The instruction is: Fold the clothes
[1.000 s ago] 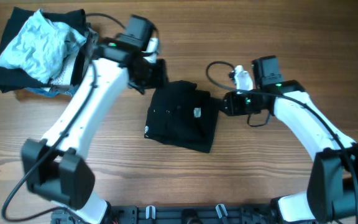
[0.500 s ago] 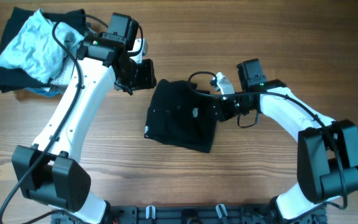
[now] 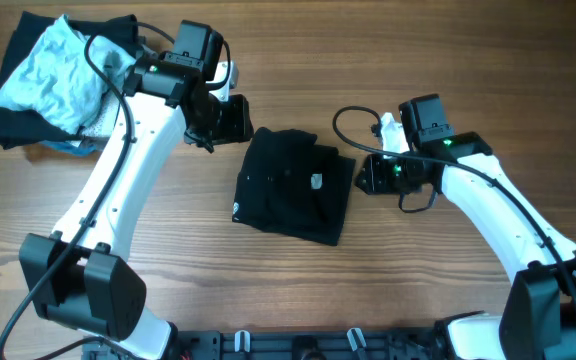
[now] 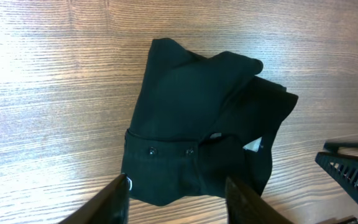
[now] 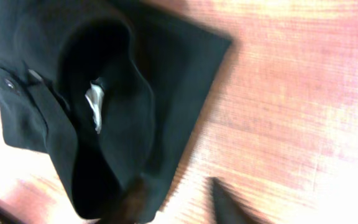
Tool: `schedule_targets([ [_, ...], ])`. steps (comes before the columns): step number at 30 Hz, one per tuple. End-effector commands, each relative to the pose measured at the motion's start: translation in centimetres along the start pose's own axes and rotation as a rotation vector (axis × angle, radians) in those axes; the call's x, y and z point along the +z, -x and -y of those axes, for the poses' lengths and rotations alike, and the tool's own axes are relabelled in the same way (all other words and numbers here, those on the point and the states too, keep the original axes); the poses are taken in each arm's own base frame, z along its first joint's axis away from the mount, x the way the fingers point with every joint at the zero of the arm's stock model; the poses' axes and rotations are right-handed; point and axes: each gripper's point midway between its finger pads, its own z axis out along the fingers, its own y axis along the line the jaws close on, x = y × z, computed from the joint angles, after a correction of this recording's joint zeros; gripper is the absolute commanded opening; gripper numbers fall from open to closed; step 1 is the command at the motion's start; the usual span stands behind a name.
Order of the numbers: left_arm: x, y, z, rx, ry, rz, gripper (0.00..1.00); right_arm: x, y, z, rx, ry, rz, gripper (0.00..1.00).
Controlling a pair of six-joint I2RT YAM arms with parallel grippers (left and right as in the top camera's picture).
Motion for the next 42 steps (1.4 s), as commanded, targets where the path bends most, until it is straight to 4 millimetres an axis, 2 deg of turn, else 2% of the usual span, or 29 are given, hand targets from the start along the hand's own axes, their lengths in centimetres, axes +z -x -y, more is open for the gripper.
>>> schedule_targets([
  [1,-0.2,0.1,0.3,0.024,-0.002,0.008,0.52,1.7,1.1,-1.3,-0.187,0.109,0.038,0.59],
  [3,-0.2,0.1,0.3,0.023,-0.002,0.007,0.52,3.4,2.3,-1.3,-0.211,0.139,0.065,0.6],
  [6,-0.2,0.1,0.3,0.023,-0.002,0.007,0.52,6.0,2.5,-0.9,-0.214,0.179,0.045,0.59],
  [7,-0.2,0.1,0.3,0.023,-0.002,0.007,0.53,6.9,1.8,-1.4,-0.236,0.241,0.018,0.54],
  [8,-0.2,0.1,0.3,0.023,-0.002,0.007,0.53,7.3,1.5,-1.3,-0.247,0.247,0.005,0.44],
  [9,-0.2,0.1,0.3,0.023,-0.002,0.007,0.53,7.3,1.4,-1.3,-0.265,0.248,0.003,0.25],
  [10,-0.2,0.1,0.3,0.023,-0.002,0.007,0.53,7.1,1.5,-1.5,-0.271,0.251,0.008,0.15],
  [11,-0.2,0.1,0.3,0.024,-0.002,0.008,0.53,6.6,1.8,-1.7,-0.275,0.252,0.022,0.07],
  [12,-0.2,0.1,0.3,0.024,-0.002,0.008,0.54,6.0,2.1,-1.9,-0.281,0.255,0.039,0.04],
  [15,-0.2,0.1,0.3,0.024,-0.002,0.008,0.55,1.4,3.4,-4.2,-0.268,0.281,0.125,0.04],
  [17,-0.2,0.1,0.3,0.024,-0.002,0.008,0.55,-0.5,3.3,-3.6,-0.166,0.204,0.141,0.04],
  [19,-0.2,0.2,0.3,0.024,-0.003,0.011,0.56,-2.2,2.3,-3.0,-0.081,0.134,0.135,0.04],
  [21,-0.2,0.5,0.4,0.027,-0.007,0.022,0.56,-2.4,1.3,-2.7,-0.063,0.12,0.1,0.04],
  [23,-0.2,0.6,0.5,0.028,-0.008,0.027,0.57,-1.2,-0.4,0.1,0.043,-0.014,0.017,0.04],
  [25,-0.2,0.5,0.4,0.027,-0.008,0.025,0.58,0.0,-1.1,1.5,0.084,-0.072,-0.025,0.04],
  [26,-0.2,0.5,0.4,0.027,-0.007,0.024,0.59,0.6,-1.4,2.5,0.146,-0.116,-0.042,0.1],
  [27,-0.2,0.4,0.4,0.027,-0.006,0.021,0.59,1.0,-1.5,3.4,0.192,-0.157,-0.05,0.35],
  [28,-0.2,0.2,0.3,0.025,-0.004,0.013,0.6,1.3,-1.6,4.2,0.21,-0.199,-0.056,0.41],
  [30,-0.2,-0.3,0.1,0.02,0.005,-0.01,0.59,0.8,-0.8,4.9,0.218,-0.244,-0.017,0.41],
  [32,-0.2,-0.7,-0.7,0.018,0.049,-0.021,0.51,-0.8,1.5,3.6,0.151,-0.189,0.047,0.36],
  [33,-0.2,-0.8,-1.2,0.016,0.076,-0.024,0.42,-1.9,3.3,0.8,0.015,-0.063,0.101,0.33],
  [34,-0.3,-0.9,-1.6,0.014,0.102,-0.026,0.33,-2.6,4.2,-1.5,-0.075,0.047,0.138,0.3],
  [35,-0.3,-0.9,-1.9,0.014,0.119,-0.024,0.23,-3.4,5.2,-4.6,-0.129,0.21,0.189,0.2],
  [36,-0.3,-0.9,-1.9,0.014,0.119,-0.023,0.2,-3.8,5.8,-6.0,-0.108,0.293,0.205,0.18],
  [37,-0.3,-0.7,-1.9,0.012,0.117,-0.018,0.18,-3.6,6.6,-6.8,-0.006,0.345,0.209,0.08],
  [39,-0.2,-0.4,-1.8,0.011,0.112,-0.005,0.18,-1.4,7.0,-7.2,0.139,0.361,0.163,0.06],
  [42,0.0,-0.9,-1.4,0.005,0.087,-0.035,0.23,4.6,4.6,-6.7,0.34,0.318,-0.016,0.09],
])
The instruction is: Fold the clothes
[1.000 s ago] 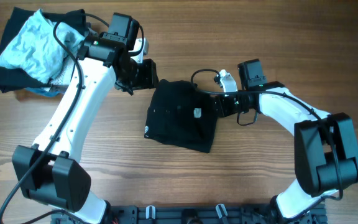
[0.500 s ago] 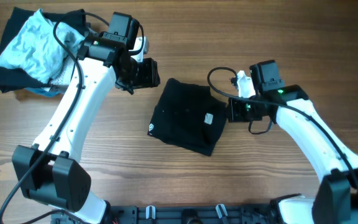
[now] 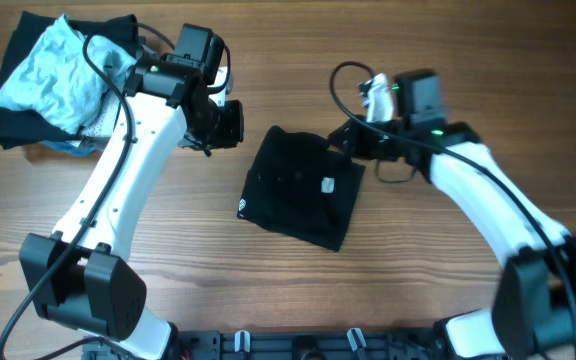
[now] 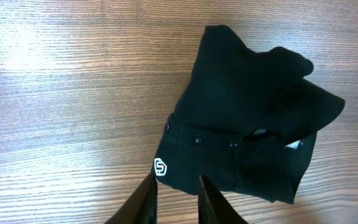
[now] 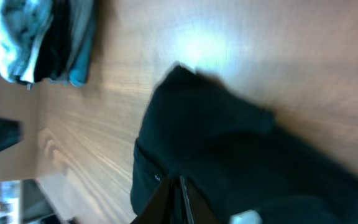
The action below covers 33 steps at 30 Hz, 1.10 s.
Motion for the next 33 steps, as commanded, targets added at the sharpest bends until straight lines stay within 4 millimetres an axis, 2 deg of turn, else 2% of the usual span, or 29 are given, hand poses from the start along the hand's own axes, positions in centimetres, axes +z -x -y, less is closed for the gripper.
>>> schedule_targets([
  [1,0.2,-0.7,0.7,0.0,-0.037,-0.038,0.22,5.6,-4.1,3.5,0.356,-0.067,-0.191,0.08],
  [2,0.6,-1.4,1.1,-0.002,-0.067,-0.068,0.2,6.9,-5.3,5.2,0.463,-0.11,-0.232,0.09],
  [3,1.0,-1.9,1.2,-0.006,-0.08,-0.09,0.17,7.4,-5.6,6.3,0.508,-0.131,-0.24,0.08],
  [5,2.6,-3.6,0.8,-0.017,-0.075,-0.15,0.14,7.2,-5.0,7.6,0.53,-0.156,-0.212,0.09],
  [6,3.4,-4.4,0.9,-0.02,-0.094,-0.176,0.13,6.6,-4.4,7.6,0.498,-0.154,-0.192,0.11],
  [8,5.5,-5.8,2.7,-0.015,-0.214,-0.212,0.11,4.3,-2.2,6.5,0.355,-0.102,-0.128,0.16],
  [10,7.0,-6.8,4.5,-0.001,-0.317,-0.228,0.11,2.3,-0.8,4.2,0.183,-0.032,-0.082,0.2],
  [11,8.2,-7.7,5.2,-0.031,-0.342,-0.242,0.13,0.5,0.0,2.4,0.058,-0.007,-0.036,0.23],
  [13,10.4,-9.6,5.3,-0.076,-0.331,-0.27,0.12,-2.4,1.2,0.2,-0.038,-0.01,0.053,0.27],
  [16,12.9,-12.2,3.9,-0.251,-0.277,-0.319,0.09,-5.4,2.4,-1.3,-0.089,-0.045,0.165,0.29],
  [18,13.8,-12.3,2.7,-0.316,-0.238,-0.304,0.09,-5.8,2.5,-1.7,-0.097,-0.04,0.178,0.29],
  [19,14.1,-11.7,1.7,-0.33,-0.207,-0.273,0.11,-5.8,2.5,-1.7,-0.096,-0.04,0.175,0.29],
  [22,14.6,-7.8,-3.0,-0.392,-0.087,-0.101,0.13,-5.7,2.2,-1.4,-0.087,-0.046,0.162,0.29],
  [23,14.5,-5.7,-5.4,-0.436,-0.049,-0.016,0.11,-5.7,2.2,-1.4,-0.086,-0.046,0.163,0.29],
  [25,13.8,-2.5,-8.5,-0.505,-0.049,0.101,0.04,-5.7,2.5,-1.7,-0.111,-0.041,0.174,0.37],
  [26,13.3,-1.0,-9.2,-0.526,-0.08,0.15,0.04,-5.5,2.6,-2.1,-0.168,-0.036,0.179,0.38],
  [27,12.4,1.6,-9.0,-0.49,-0.164,0.228,0.04,-5.1,2.6,-2.6,-0.187,-0.025,0.182,0.38],
  [28,11.3,3.5,-8.0,-0.413,-0.236,0.287,0.11,-4.6,2.7,-3.2,-0.208,-0.013,0.183,0.39],
  [30,9.7,5.5,-6.7,-0.319,-0.28,0.331,0.19,-3.1,2.4,-4.1,-0.242,0.01,0.17,0.39],
  [31,8.4,6.1,-5.7,-0.257,-0.292,0.319,0.27,-1.7,2.0,-4.0,-0.212,-0.003,0.149,0.38],
  [33,6.9,5.3,-5.1,-0.254,-0.287,0.243,0.41,0.7,0.9,-1.6,0.01,-0.082,0.101,0.31],
])
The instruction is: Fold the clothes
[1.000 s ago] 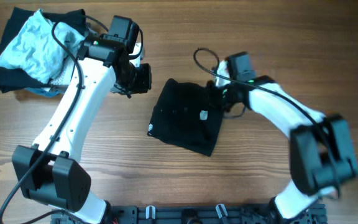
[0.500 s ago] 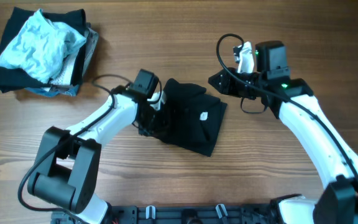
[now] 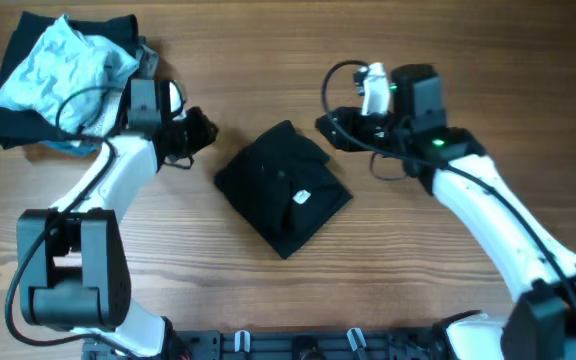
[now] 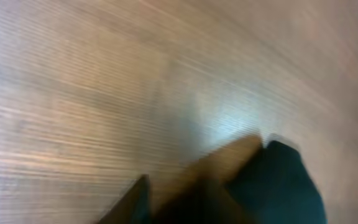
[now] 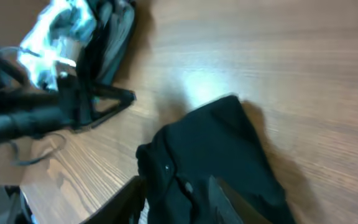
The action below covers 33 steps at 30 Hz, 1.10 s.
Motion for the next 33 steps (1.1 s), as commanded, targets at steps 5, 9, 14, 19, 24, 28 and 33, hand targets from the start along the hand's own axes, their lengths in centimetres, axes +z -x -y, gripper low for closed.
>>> schedule_targets([
  [5,-4.1,-5.2,0.9,-0.009,0.037,-0.288,0.91,7.8,-8.5,4.9,0.481,-0.078,-0.325,0.18],
  [9,-4.0,-10.4,-1.3,-0.095,0.081,-0.453,1.0,9.6,-10.2,6.7,0.562,-0.111,-0.371,0.17],
  [14,-1.4,-16.3,-1.8,-0.287,-0.052,-0.561,1.0,9.6,-10.1,6.7,0.559,-0.106,-0.365,0.18],
  [19,1.4,-18.8,-1.4,-0.342,-0.092,-0.518,0.94,9.6,-10.1,6.6,0.557,-0.106,-0.365,0.18],
  [24,2.9,-18.7,-1.5,-0.399,-0.034,-0.474,0.71,9.6,-10.1,6.6,0.557,-0.105,-0.366,0.18],
  [28,4.0,-15.5,0.4,-0.364,-0.129,-0.345,0.63,9.6,-10.1,6.6,0.559,-0.105,-0.366,0.18],
  [33,4.8,-14.5,2.6,-0.261,-0.173,-0.258,0.58,9.6,-10.1,6.6,0.559,-0.106,-0.366,0.18],
])
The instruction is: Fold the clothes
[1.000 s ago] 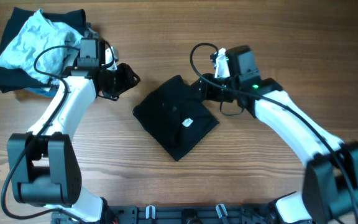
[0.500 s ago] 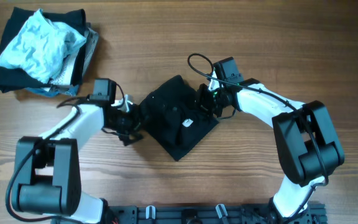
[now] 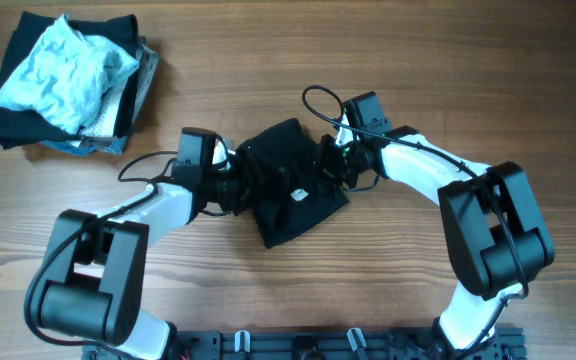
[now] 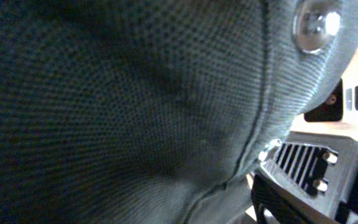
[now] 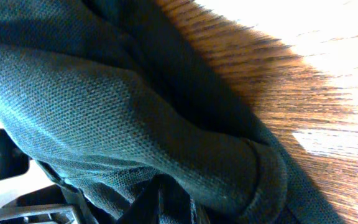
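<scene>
A folded black shirt [image 3: 293, 195] with a small white label lies mid-table, turned like a diamond. My left gripper [image 3: 243, 185] is pressed low into the shirt's left edge. In the left wrist view the black knit [image 4: 135, 106] with a snap button fills the picture and hides my fingers. My right gripper [image 3: 328, 168] is at the shirt's upper right edge. In the right wrist view its fingertips [image 5: 166, 202] stand close together, buried in a thick fold of the shirt [image 5: 104, 99].
A pile of pale blue, black and grey clothes [image 3: 63, 75] sits at the far left corner. Bare wooden table [image 3: 448, 60] surrounds the shirt. The right arm's gripper body [image 4: 309, 180] shows just past the fabric in the left wrist view.
Both grippers were lifted off and apart from the shirt. Now each is down at the table against an opposite edge of it, left on the left side, right on the upper right.
The folded shirt lay mid-table with my left gripper open above its upper left and my right beside its right edge. Then my right gripper was at its top right corner and the shirt sat turned. Both grippers were then clear. Now both press into it.
</scene>
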Tool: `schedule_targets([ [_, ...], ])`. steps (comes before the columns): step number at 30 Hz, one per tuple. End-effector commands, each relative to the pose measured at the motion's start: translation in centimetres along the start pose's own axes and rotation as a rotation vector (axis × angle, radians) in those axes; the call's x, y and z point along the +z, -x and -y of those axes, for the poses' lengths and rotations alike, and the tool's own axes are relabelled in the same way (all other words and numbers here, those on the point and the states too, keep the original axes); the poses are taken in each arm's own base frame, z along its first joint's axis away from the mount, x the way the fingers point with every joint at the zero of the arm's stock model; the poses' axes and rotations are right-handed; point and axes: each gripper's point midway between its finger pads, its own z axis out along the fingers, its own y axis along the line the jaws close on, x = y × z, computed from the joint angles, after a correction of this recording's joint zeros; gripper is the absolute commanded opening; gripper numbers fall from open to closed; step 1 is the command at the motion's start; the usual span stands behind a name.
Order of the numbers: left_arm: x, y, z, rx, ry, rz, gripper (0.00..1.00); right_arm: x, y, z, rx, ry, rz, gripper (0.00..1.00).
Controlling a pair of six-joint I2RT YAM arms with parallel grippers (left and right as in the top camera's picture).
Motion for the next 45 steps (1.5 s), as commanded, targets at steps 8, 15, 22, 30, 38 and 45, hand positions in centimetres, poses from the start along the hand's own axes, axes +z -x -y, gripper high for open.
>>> schedule_targets([
  [8,0.3,0.6,-0.8,0.138,0.051,0.063,0.04,-5.2,0.4,-1.2,-0.131,-0.044,0.11,0.18],
  [15,-10.5,3.9,9.8,0.399,-0.076,0.224,0.04,-16.4,0.6,-5.8,-0.339,0.012,0.401,0.22],
  [22,-25.8,14.8,18.6,0.529,-0.197,0.773,0.04,-16.1,-0.4,-4.6,-0.308,-0.023,0.355,0.25],
  [30,-35.1,27.2,6.9,0.3,-0.085,1.097,0.04,-15.8,-1.0,-4.1,-0.292,-0.04,0.328,0.25],
  [38,-35.7,26.6,-1.2,0.106,-0.045,0.964,1.0,-15.7,-1.3,-3.6,-0.291,-0.061,0.315,0.25],
  [45,-36.2,12.1,10.2,0.728,0.073,0.848,1.0,-21.9,-0.3,-5.5,-0.468,-0.126,0.57,0.25],
])
